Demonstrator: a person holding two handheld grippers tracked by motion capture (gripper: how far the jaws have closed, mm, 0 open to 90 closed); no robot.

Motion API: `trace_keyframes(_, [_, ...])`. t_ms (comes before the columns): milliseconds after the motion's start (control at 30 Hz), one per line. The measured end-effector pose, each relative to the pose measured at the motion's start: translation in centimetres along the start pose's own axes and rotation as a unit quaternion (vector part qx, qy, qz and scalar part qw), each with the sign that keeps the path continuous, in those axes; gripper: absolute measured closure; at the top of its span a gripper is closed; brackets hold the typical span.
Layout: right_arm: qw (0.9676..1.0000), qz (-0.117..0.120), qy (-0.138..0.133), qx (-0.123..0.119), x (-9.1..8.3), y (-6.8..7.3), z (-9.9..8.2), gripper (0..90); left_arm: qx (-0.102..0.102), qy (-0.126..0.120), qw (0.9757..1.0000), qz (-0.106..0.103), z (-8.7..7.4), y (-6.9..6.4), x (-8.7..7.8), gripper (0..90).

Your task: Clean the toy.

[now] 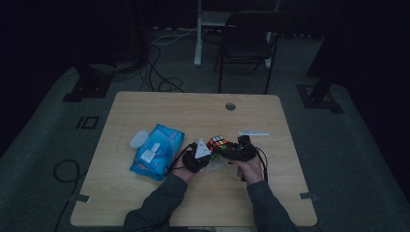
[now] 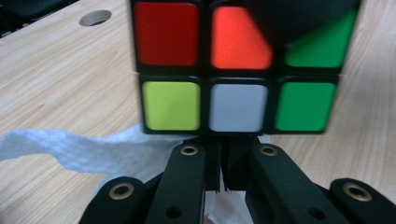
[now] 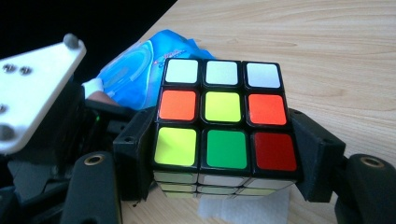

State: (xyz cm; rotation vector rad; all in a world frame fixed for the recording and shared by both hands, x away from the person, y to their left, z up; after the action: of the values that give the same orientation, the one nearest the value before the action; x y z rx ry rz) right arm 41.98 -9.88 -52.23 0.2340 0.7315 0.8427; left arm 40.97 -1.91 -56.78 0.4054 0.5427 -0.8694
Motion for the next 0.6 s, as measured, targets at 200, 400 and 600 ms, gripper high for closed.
trace_keyframes(200, [0.9998, -0.004, -0.009, 0.019, 0.3, -0.4, 0.3, 33.8, 0.007, -0.002, 0.9999, -0.015, -0.1, -1.3, 0.1, 88.2])
trace_keyframes(400, [0.9996, -0.023, -0.008, 0.011, 0.4, -0.8, 0.3, 33.8, 0.014, -0.003, 0.9997, -0.018, -0.2, -1.7, -0.4, 88.1])
trace_keyframes(600, [0.9988, -0.048, -0.003, -0.005, 0.1, -1.2, 0.2, 33.8, -0.01, -0.009, 0.9999, -0.001, -0.4, -0.2, -1.4, 88.1])
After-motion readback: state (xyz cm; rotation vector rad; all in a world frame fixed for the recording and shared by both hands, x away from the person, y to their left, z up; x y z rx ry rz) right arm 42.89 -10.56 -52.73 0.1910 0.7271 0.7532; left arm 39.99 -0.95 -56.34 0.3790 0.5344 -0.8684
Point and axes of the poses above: each handheld gripper's, and its own axes: x roughly forward along the jaws, z roughly out of its top, y roughly to its left, the point moved 9 cm from there along x, roughly forward along the jaws, and after that the axes turned 3 degrees about y, right-handed, at the moved point
